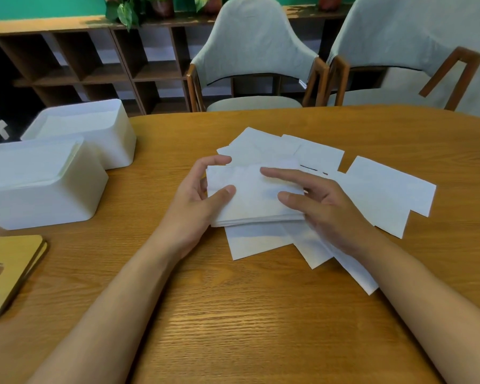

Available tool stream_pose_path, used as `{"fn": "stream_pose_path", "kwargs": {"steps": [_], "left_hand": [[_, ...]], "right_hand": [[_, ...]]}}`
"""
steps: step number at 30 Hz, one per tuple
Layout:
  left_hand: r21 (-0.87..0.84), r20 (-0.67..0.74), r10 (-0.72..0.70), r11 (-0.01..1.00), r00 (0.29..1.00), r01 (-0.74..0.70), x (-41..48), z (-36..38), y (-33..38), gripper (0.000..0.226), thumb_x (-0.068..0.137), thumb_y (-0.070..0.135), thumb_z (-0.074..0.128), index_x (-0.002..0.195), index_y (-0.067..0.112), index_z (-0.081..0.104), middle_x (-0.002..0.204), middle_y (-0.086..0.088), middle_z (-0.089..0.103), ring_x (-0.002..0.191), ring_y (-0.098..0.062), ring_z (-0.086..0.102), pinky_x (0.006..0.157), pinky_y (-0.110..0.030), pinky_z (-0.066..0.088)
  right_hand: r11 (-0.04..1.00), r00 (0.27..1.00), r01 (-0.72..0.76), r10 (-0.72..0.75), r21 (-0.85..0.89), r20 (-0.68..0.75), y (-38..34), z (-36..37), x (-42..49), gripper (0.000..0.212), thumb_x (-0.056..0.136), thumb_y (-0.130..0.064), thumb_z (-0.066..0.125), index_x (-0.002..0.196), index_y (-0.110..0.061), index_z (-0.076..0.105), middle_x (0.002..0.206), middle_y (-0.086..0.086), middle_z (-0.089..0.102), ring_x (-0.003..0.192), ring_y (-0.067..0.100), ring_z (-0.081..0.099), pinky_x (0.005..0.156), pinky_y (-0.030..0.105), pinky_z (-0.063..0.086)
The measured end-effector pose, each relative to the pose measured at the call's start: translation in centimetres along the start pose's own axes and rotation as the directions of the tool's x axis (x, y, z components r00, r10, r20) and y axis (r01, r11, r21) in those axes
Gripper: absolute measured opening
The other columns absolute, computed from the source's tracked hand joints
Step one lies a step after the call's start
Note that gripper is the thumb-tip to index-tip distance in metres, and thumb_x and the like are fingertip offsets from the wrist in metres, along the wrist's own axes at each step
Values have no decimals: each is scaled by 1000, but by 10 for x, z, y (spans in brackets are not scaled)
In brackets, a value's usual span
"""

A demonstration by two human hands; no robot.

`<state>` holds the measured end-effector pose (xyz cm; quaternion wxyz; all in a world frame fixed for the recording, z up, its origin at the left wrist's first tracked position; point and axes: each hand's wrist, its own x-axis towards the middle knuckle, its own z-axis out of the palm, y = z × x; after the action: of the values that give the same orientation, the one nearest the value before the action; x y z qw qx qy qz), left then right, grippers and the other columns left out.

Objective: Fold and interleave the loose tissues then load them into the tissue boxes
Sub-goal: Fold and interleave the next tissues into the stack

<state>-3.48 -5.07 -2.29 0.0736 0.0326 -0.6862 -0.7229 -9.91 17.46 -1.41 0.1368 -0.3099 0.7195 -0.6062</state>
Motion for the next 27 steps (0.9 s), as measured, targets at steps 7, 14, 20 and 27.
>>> {"fn": "stream_pose_path", "kwargs": {"steps": [7,14,20,27], "left_hand": [[116,30,33,993,999,-36,-4,7,4,57,102,14,65,149,34,41,120,1,73,104,-13,72,84,-29,57],[707,22,213,687,977,-166,-1,-1,-10,30,89,36,80,115,32,67,87,12,68,80,-10,63,68,-23,48],[819,137,102,548,985,-170,-2,-1,-8,43,75,57,85,109,34,73,90,15,62,85,-2,55,71,-21,43],[733,135,36,668,990,-124,-5,2,-4,9,88,34,81,83,30,73,73,14,63,69,-4,54,63,-24,39]], "right_hand": [[988,980,-22,-9,-150,-201,7,-5,2,34,96,-13,66,118,-38,72,122,-35,63,119,-16,50,94,5,42],[990,927,-48,-6,-135,-375,11,-11,4,33,95,-8,63,116,-30,75,121,-24,69,117,-13,54,90,-1,39],[986,918,-65,-1,-154,-396,12,-10,5,32,96,-10,63,116,-31,74,123,-23,68,119,-13,52,88,-4,36],[983,917,-85,14,-162,-398,14,-6,6,33,97,-13,62,115,-38,72,124,-28,64,118,-19,48,86,-6,35]]}}
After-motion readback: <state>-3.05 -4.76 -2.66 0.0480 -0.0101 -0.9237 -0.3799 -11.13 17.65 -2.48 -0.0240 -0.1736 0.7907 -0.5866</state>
